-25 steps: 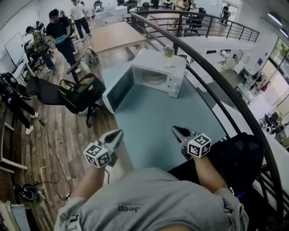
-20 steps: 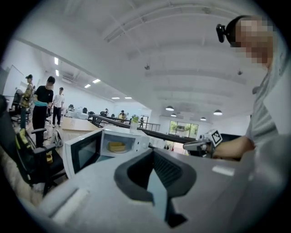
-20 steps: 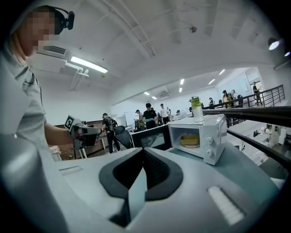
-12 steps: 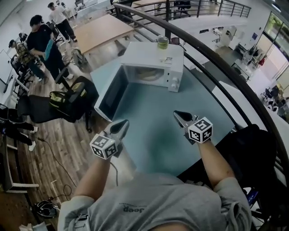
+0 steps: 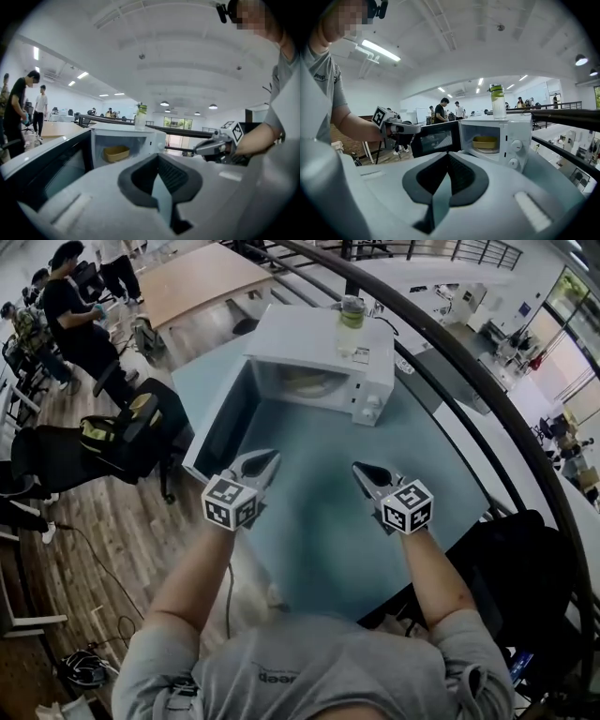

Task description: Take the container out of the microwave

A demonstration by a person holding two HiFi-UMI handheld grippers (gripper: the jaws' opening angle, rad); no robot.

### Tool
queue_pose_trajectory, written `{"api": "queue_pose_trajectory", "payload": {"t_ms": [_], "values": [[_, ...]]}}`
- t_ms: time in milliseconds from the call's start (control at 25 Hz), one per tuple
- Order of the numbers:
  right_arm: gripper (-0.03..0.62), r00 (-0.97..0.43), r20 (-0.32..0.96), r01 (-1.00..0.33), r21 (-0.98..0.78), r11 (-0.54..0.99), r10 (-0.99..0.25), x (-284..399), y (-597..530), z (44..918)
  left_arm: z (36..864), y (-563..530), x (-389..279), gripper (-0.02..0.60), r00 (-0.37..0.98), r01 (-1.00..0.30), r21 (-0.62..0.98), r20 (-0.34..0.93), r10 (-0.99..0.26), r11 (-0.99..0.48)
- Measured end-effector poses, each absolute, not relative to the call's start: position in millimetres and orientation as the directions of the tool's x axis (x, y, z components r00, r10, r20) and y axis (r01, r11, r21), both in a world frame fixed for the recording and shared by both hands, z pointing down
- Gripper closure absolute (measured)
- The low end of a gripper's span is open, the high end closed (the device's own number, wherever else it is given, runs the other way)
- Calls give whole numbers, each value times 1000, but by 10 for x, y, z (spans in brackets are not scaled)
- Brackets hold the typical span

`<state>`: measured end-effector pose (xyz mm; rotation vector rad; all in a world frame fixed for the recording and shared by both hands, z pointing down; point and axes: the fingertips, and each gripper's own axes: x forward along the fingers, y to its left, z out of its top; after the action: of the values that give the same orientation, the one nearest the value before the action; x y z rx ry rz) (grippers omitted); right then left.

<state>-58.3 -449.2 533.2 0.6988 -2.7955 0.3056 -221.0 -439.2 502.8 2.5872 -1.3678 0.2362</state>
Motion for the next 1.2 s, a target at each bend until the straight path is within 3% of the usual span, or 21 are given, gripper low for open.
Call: {"api": "queue_pose_trajectory", "payload": {"t_ms": [760, 1200], "values": [[589, -861, 290, -475, -168, 864, -417, -710, -5375, 5961, 5680, -6095, -2174, 557, 502, -836, -31, 358, -787, -548], [589, -884, 279, -438, -220, 871, -375, -858, -5670, 6290, 6218, -6876, -2221, 475, 439, -802, -172, 481, -759, -572]]}}
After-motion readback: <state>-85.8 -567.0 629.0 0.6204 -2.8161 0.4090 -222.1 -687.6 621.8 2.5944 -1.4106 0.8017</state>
